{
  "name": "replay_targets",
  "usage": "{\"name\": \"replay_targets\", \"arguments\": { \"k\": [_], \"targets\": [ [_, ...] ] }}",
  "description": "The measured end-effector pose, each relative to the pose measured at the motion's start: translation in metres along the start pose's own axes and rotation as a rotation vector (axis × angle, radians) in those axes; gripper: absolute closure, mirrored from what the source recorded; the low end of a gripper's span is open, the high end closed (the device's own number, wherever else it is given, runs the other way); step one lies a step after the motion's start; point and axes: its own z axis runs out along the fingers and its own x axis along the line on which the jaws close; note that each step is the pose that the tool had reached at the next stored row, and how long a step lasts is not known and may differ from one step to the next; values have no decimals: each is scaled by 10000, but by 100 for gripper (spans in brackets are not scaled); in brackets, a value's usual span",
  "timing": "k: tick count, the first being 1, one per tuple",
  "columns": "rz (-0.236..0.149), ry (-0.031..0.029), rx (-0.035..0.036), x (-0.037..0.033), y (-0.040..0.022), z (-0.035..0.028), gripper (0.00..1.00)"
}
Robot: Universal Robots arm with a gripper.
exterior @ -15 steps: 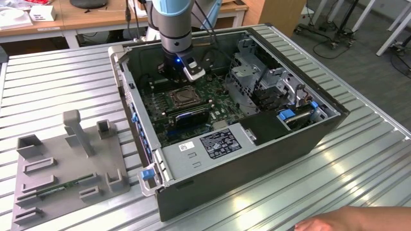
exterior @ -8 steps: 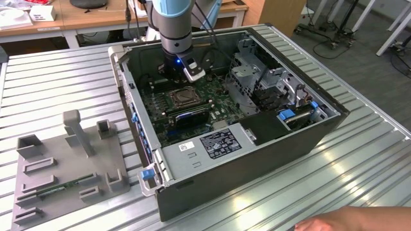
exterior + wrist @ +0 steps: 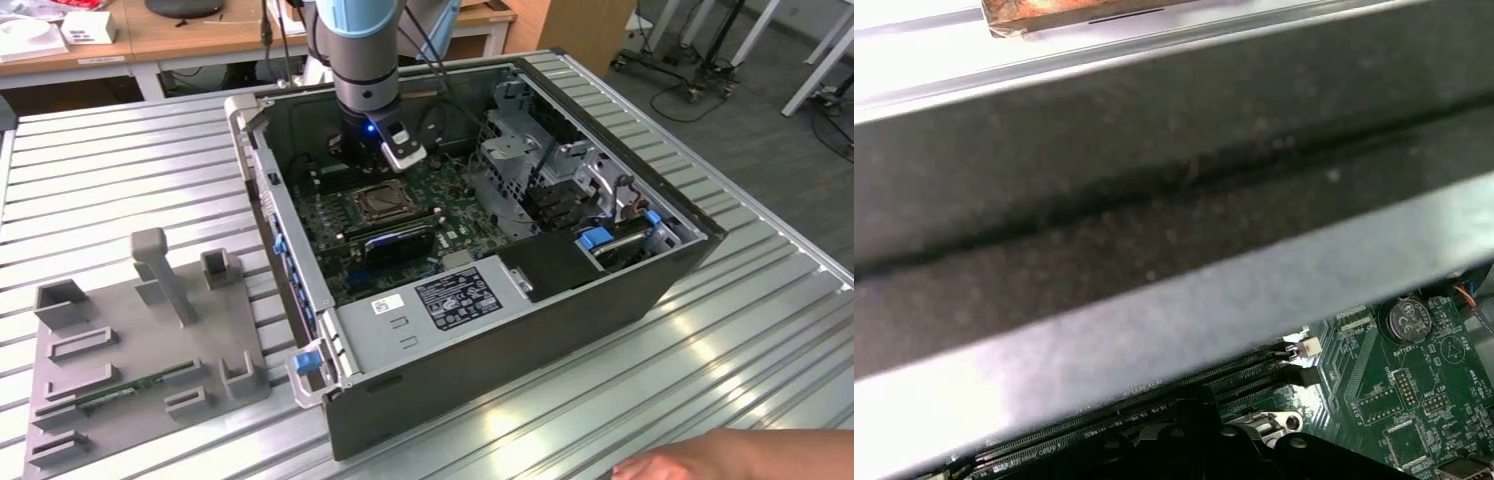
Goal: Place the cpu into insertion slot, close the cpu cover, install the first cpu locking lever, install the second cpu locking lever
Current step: 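Install the first cpu locking lever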
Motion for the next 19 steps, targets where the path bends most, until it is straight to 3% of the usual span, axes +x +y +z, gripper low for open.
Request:
{"name": "replay_targets", "arguments": {
  "k": [16, 19],
  "targets": [
    [0, 0, 0, 0, 0, 0, 89],
    [10, 15, -47, -1, 1, -1, 89]
  ]
}}
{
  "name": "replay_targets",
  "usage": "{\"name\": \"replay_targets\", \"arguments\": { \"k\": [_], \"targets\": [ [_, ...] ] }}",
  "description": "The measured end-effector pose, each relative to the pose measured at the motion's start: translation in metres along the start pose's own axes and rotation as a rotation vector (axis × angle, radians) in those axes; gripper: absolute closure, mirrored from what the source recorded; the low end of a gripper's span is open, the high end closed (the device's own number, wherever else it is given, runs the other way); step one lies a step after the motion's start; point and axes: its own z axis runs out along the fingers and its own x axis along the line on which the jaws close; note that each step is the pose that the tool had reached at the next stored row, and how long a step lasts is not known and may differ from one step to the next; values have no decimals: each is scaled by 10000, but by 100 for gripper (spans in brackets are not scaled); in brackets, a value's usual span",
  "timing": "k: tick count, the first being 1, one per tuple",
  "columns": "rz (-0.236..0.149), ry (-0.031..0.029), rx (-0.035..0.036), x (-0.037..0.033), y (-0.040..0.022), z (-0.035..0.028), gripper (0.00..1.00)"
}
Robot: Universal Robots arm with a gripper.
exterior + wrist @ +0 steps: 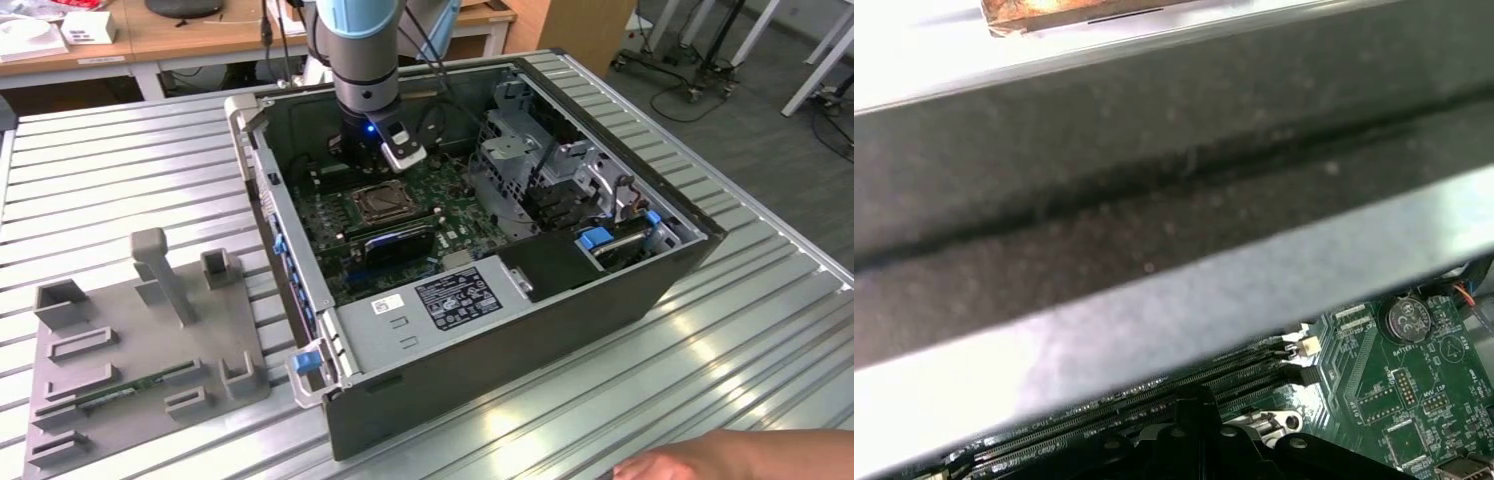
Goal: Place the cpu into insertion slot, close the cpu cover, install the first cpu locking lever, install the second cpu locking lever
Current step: 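Install the first cpu locking lever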
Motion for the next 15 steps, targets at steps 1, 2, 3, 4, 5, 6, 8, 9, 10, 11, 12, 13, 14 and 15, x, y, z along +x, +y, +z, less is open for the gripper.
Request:
{"name": "replay_targets", "arguments": {
  "k": [1, 2, 3, 4, 5, 6, 8, 9, 10, 11, 12, 13, 14, 15],
  "targets": [
    [3, 6, -19, 0, -1, -3, 89],
    [4, 10, -25, 1, -1, -3, 89],
    [5, 12, -29, 1, -1, -2, 89],
    [4, 12, -29, 1, -2, -3, 89],
    [5, 12, -30, 1, -2, -3, 89],
    [5, 12, -31, 1, -2, -4, 89],
    [5, 11, -33, 1, -1, -4, 89],
    [5, 11, -34, 0, 0, -5, 89],
    [5, 11, -35, 0, 1, -5, 89],
    [5, 10, -36, 0, 2, -6, 89],
    [5, 9, -40, -1, 4, -8, 89],
    [6, 6, -48, -2, 6, -11, 89],
    [5, 5, -53, -3, 7, -19, 89],
    [5, 3, -60, -4, 11, -27, 89]
  ]
}}
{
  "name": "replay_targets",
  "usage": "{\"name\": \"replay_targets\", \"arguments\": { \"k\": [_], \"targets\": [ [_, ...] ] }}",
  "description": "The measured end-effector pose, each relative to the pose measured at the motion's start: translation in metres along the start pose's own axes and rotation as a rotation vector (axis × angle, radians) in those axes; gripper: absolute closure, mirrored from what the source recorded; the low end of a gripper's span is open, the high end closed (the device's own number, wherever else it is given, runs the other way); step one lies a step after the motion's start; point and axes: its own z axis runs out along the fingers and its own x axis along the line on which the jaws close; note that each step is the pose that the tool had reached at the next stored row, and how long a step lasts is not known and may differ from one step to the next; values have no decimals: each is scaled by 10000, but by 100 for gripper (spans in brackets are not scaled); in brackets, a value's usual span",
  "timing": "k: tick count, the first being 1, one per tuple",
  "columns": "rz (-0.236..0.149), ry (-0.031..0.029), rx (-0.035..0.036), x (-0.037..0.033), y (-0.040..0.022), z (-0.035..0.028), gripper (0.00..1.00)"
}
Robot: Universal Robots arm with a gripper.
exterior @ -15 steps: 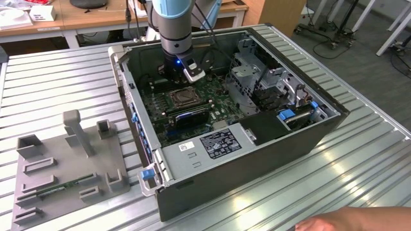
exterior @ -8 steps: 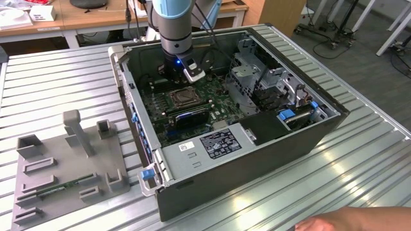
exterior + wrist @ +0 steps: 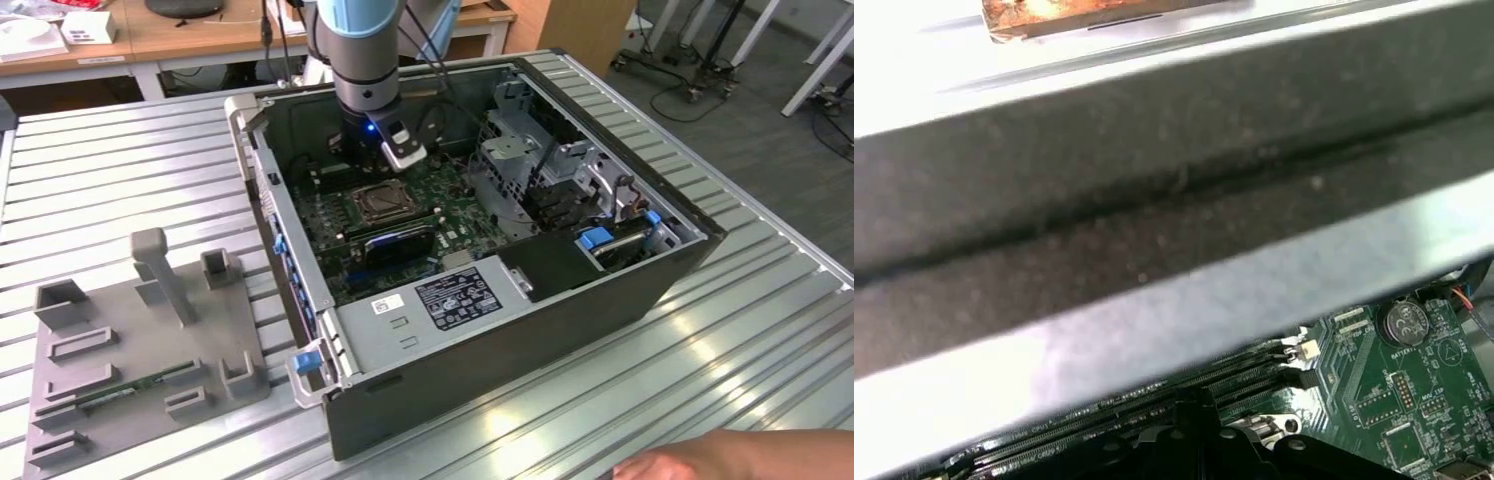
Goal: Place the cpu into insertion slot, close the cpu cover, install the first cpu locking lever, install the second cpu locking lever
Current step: 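Install the first cpu locking lever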
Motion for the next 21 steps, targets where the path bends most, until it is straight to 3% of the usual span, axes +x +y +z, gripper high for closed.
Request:
{"name": "replay_targets", "arguments": {
  "k": [7, 15, 21],
  "targets": [
    [0, 3, 13, -9, 20, -87, 89],
    [0, 4, 15, -24, 55, -235, 89],
    [2, 8, 5, -22, 56, -243, 89]
  ]
}}
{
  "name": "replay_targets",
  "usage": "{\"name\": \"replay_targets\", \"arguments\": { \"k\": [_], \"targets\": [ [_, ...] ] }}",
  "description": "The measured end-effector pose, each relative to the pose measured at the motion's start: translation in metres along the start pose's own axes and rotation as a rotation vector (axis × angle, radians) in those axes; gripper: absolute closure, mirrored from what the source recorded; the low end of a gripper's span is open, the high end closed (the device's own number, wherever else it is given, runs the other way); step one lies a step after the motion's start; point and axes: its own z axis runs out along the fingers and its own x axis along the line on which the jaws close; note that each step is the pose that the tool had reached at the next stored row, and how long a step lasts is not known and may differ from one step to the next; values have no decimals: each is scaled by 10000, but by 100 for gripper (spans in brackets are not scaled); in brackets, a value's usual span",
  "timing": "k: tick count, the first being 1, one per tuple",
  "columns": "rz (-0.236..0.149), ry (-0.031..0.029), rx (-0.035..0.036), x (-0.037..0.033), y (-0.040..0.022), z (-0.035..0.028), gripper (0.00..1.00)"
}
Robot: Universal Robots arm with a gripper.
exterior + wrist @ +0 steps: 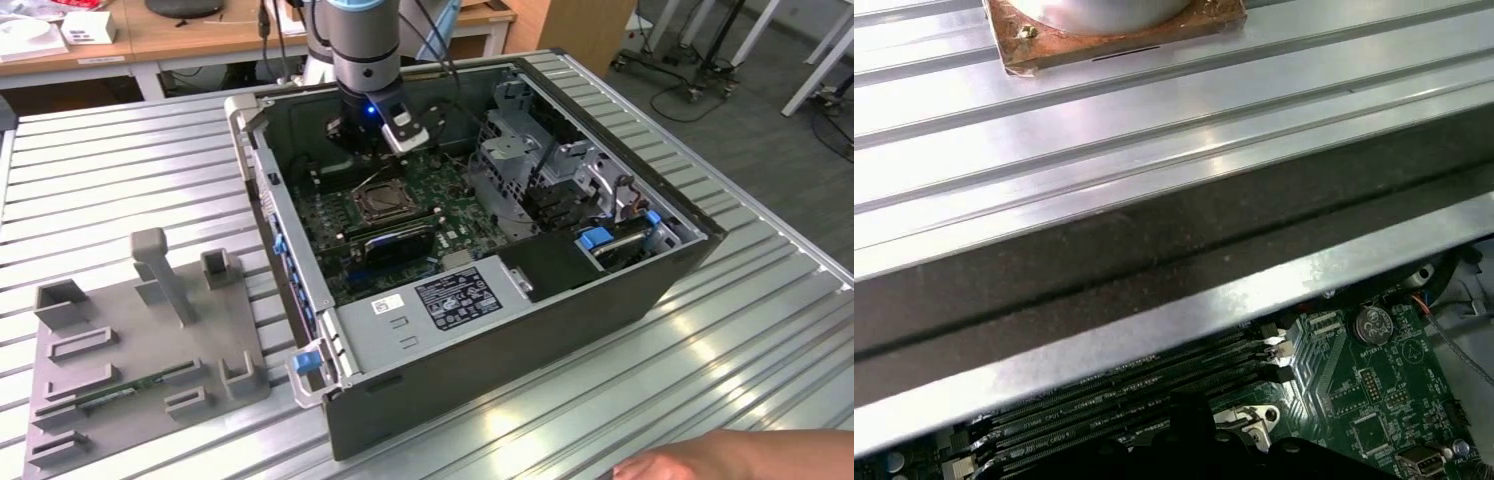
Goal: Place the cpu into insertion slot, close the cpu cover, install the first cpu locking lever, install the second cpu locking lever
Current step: 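Install the first cpu locking lever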
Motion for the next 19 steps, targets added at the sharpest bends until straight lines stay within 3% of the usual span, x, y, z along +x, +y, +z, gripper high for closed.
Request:
{"name": "replay_targets", "arguments": {
  "k": [3, 19],
  "targets": [
    [5, 8, -34, 6, -3, 7, 89],
    [7, 11, -36, -19, -11, 85, 89]
  ]
}}
